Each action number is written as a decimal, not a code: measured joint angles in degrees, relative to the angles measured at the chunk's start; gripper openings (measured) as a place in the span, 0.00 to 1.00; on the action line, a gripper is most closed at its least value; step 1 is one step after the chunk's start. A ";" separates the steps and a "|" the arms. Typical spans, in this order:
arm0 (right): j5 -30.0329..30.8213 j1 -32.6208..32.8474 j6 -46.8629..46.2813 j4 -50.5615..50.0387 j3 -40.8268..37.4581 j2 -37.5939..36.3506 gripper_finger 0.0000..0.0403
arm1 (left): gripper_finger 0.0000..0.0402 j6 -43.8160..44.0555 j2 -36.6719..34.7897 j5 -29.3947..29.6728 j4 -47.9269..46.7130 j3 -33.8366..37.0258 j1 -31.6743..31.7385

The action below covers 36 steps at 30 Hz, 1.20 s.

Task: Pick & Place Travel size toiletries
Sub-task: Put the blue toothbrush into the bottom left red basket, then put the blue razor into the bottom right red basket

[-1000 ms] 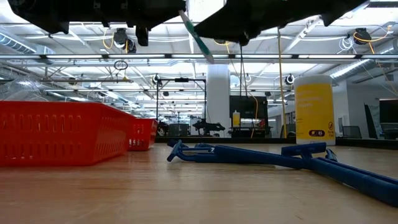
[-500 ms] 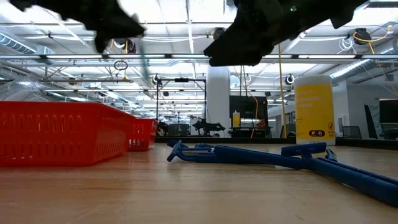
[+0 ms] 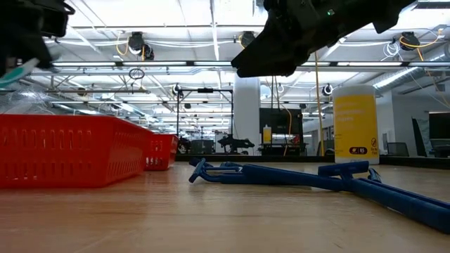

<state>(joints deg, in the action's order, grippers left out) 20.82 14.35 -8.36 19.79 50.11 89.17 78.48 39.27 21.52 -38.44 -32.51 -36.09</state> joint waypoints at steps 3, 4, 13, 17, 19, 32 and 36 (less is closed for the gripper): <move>0.00 0.00 0.00 0.00 0.00 0.00 0.55 | 0.02 4.08 1.55 1.23 -0.10 0.00 -4.08; 0.00 0.00 0.00 0.00 0.00 0.00 0.55 | 0.02 5.24 2.14 1.60 -0.12 0.00 -5.22; 0.01 0.00 0.00 -0.01 -0.02 0.00 0.54 | 0.04 18.39 9.32 0.98 -2.29 0.00 -12.84; 0.00 0.00 0.02 0.00 -0.02 0.00 0.54 | 0.06 19.52 12.53 0.98 -1.65 0.00 -14.37; 0.00 0.00 0.00 -0.02 -0.02 0.00 0.54 | 0.06 19.37 13.67 0.94 -1.55 0.00 -14.68; 0.00 0.00 0.01 -0.04 -0.02 0.00 0.53 | 0.40 16.10 14.72 2.80 -0.83 0.00 -14.85; 0.00 0.00 0.02 -0.02 -0.02 0.00 0.53 | 0.51 15.73 13.62 3.14 -0.83 0.01 -14.85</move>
<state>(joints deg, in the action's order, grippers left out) 20.82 14.35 -8.34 19.77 50.09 89.17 94.20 52.89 24.66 -39.27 -32.50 -50.94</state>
